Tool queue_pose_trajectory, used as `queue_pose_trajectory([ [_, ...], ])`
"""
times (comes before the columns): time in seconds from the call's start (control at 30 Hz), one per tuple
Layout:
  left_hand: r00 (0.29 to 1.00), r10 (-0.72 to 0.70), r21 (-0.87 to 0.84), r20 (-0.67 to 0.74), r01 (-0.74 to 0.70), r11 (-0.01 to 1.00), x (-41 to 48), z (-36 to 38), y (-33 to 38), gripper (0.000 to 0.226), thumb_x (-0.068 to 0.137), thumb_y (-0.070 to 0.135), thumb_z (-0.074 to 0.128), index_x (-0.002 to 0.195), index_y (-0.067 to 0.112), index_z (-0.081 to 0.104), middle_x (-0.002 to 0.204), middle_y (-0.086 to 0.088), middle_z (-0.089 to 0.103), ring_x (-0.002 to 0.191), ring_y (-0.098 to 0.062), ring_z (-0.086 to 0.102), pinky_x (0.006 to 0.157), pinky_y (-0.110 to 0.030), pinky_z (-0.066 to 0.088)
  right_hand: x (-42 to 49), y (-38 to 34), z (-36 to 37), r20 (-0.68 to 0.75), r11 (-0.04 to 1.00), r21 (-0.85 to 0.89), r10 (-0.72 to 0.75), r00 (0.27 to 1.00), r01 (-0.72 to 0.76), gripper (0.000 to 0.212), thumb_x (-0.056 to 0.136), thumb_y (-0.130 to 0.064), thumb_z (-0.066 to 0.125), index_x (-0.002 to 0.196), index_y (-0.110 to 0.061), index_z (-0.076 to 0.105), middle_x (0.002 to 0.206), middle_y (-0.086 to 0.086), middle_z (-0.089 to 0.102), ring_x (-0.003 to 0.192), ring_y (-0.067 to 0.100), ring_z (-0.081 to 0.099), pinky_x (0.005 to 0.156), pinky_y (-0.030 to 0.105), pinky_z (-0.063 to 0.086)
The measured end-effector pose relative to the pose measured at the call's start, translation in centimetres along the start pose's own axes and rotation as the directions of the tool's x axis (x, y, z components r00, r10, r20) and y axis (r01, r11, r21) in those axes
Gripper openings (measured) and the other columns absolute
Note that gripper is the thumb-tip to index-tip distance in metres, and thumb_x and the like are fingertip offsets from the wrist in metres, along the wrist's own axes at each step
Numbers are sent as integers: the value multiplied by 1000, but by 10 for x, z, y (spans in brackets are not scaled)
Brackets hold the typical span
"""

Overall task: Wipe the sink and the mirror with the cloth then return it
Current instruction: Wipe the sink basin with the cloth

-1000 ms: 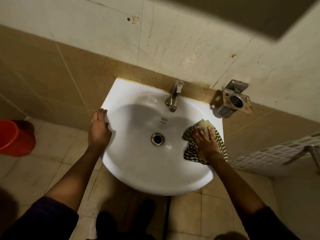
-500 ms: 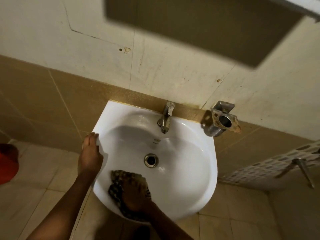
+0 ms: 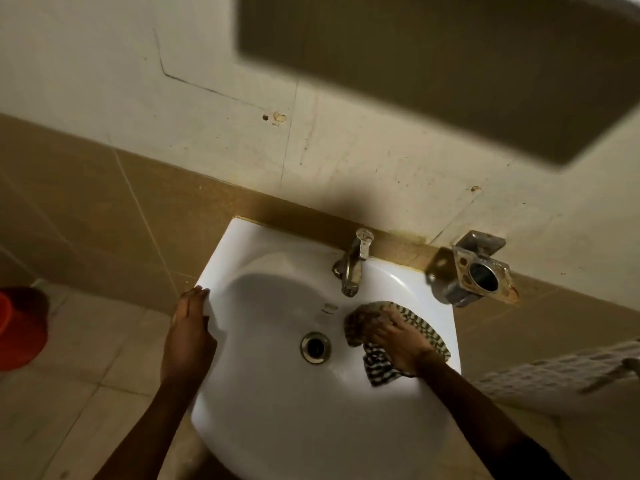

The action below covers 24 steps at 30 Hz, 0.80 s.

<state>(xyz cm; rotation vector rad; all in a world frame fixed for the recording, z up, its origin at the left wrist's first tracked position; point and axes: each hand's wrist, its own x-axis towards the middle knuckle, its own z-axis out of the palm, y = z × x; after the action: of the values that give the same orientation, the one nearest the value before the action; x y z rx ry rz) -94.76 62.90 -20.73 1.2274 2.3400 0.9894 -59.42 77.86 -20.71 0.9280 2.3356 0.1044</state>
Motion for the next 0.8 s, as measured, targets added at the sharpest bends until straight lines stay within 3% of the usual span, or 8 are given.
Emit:
queue_pose_trajectory([
  [0.13, 1000, 12, 9, -10, -12, 1000, 0, 1, 2, 54, 83, -11, 43, 134, 9, 39, 144, -12, 39, 132, -31, 37, 102, -48, 41, 35, -25, 7, -28, 986, 22, -167, 986, 168, 64, 58, -32, 79, 121, -29, 64, 126, -9, 63, 119, 13, 58, 116, 32, -1],
  [0.3, 1000, 10, -6, -21, -10, 1000, 0, -1, 2, 54, 84, -11, 42, 134, 9, 39, 145, -12, 38, 133, -31, 37, 105, -47, 39, 8, -55, 29, -143, 975, 221, 32, 989, 0, 63, 78, -42, 48, 136, -21, 45, 138, 3, 53, 132, 22, 44, 116, 41, -5],
  [0.4, 1000, -13, -50, -16, 12, 999, -1, 0, 1, 54, 85, -9, 42, 135, 11, 38, 144, -12, 39, 131, -31, 39, 105, -48, 40, -14, -98, 48, -80, 930, 327, 206, 975, -170, 69, 84, -53, 50, 143, -20, 36, 146, 6, 44, 140, 25, 25, 114, 47, -7],
  [0.53, 997, 54, -87, -57, -59, 994, -2, 0, -1, 46, 85, -9, 44, 131, 0, 42, 136, -24, 46, 126, -39, 44, 103, -51, 41, -30, -168, 18, -42, 888, 447, 146, 988, -112, 76, 89, -70, 15, 143, -21, 36, 147, 13, 40, 138, 43, 20, 113, 53, 5],
  [0.57, 996, 64, -87, -61, -70, 994, -1, 0, 0, 44, 86, -8, 43, 130, -2, 43, 135, -26, 46, 126, -40, 44, 104, -49, 40, -26, -187, -7, -69, 839, 542, 105, 992, -51, 86, 84, -74, 3, 145, -21, 32, 151, 14, 32, 140, 43, 18, 115, 53, 8],
  [0.63, 996, 64, -86, -55, -68, 994, -1, 0, 0, 39, 90, -4, 43, 129, -4, 44, 134, -27, 47, 126, -40, 44, 104, -44, 38, -11, -229, -46, -121, 689, 722, 26, 992, 70, 100, 67, -80, -9, 149, -24, 4, 157, 6, -2, 143, 34, -11, 115, 49, -5],
  [0.7, 997, 64, -99, -37, -68, 993, -1, 1, 0, 38, 92, 2, 42, 130, -3, 44, 135, -26, 46, 127, -39, 43, 103, -43, 38, 19, -257, -78, -194, 551, 828, 116, 974, 100, 100, 60, -82, -17, 140, -22, -17, 147, -2, -24, 136, 23, -28, 115, 45, -15],
  [0.8, 998, 50, -145, -39, -55, 988, -1, -2, 2, 38, 93, 6, 43, 131, -1, 43, 138, -24, 45, 129, -37, 41, 103, -43, 38, 85, -274, -88, -128, 498, 865, 345, 930, -66, 90, 78, -76, -8, 144, -16, -18, 153, 9, -17, 141, 24, -23, 115, 43, -15],
])
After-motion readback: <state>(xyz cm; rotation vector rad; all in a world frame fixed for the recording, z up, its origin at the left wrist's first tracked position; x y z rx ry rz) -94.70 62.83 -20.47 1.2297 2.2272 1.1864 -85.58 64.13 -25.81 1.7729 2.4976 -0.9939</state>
